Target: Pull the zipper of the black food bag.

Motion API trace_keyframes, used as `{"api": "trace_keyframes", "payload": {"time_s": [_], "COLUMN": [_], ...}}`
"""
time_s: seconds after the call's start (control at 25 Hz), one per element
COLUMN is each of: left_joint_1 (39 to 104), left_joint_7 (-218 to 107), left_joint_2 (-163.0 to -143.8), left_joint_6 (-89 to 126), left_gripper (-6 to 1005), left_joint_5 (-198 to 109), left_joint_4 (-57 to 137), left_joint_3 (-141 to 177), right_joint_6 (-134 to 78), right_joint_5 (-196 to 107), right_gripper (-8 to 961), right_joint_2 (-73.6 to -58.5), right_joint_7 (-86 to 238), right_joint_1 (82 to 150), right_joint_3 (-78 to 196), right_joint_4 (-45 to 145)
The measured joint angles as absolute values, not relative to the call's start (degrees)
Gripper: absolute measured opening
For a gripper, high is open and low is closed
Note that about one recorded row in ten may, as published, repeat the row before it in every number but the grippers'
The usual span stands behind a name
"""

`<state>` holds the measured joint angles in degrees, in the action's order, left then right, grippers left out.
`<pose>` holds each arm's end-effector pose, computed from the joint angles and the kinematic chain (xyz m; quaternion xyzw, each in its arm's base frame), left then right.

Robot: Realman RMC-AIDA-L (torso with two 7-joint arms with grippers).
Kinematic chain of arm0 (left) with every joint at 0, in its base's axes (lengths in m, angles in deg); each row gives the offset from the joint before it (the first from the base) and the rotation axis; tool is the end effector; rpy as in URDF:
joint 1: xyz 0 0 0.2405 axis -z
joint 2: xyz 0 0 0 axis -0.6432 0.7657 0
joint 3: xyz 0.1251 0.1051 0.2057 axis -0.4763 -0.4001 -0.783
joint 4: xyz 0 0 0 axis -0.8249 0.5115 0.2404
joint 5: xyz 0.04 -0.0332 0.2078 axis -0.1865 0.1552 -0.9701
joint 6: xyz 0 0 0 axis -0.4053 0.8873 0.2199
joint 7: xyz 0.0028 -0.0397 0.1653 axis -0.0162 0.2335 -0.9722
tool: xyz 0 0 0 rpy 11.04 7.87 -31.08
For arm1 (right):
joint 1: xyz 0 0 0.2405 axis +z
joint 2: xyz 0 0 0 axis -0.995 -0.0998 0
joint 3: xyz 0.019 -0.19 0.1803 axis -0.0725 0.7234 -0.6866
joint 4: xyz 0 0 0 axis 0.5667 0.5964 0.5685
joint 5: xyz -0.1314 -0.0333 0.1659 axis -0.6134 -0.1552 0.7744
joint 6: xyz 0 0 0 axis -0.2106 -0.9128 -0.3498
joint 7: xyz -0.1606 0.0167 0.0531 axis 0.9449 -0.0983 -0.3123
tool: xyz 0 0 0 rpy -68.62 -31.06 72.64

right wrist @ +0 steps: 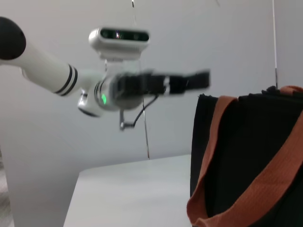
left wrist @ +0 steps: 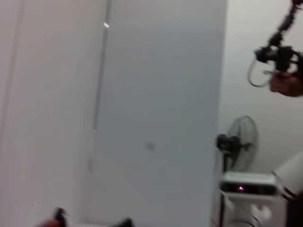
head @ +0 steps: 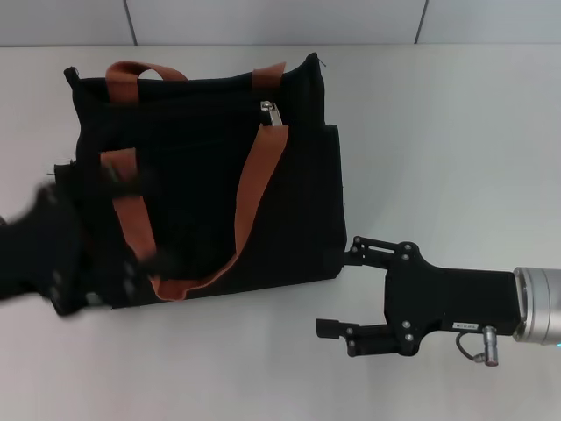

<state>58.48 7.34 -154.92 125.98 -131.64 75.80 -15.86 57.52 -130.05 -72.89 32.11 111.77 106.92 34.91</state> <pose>-0.2621 0.2572 0.0296 -0.9043 -0.0746 -0.4068 0.1058 0.2496 0.2706 -0.0902 -0.9437 0.0614 0.3196 0.0593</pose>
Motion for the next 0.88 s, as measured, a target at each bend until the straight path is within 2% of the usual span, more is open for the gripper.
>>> {"api": "trace_keyframes", "payload": {"time_s": [0.08,0.36,0.88], "left_joint_1": [56.9,54.0,55.1], "left_joint_7": [3.8,-6.6,-5.9], "left_joint_2": [-155.52,-154.64,-153.78], "left_joint_6": [125.9,117.9,114.2], "left_gripper": [828,827,827], "left_joint_5": [-132.3,-137.5,-142.8], "left_joint_4": [74.6,66.8,66.0], "left_joint_3": [-19.9,-23.2,-23.5], "right_joint_6": [57.8,57.5,57.2], "right_joint_5": [-130.0,-130.5,-130.6], "right_gripper": [823,820,820], "right_joint_2": [-72.89,-72.92,-73.09], "right_joint_7": [32.2,32.5,36.0], "right_joint_1": [111.8,112.2,112.1], "right_joint_3": [107.0,107.6,110.4], "right_joint_4": [35.2,37.6,40.6]}}
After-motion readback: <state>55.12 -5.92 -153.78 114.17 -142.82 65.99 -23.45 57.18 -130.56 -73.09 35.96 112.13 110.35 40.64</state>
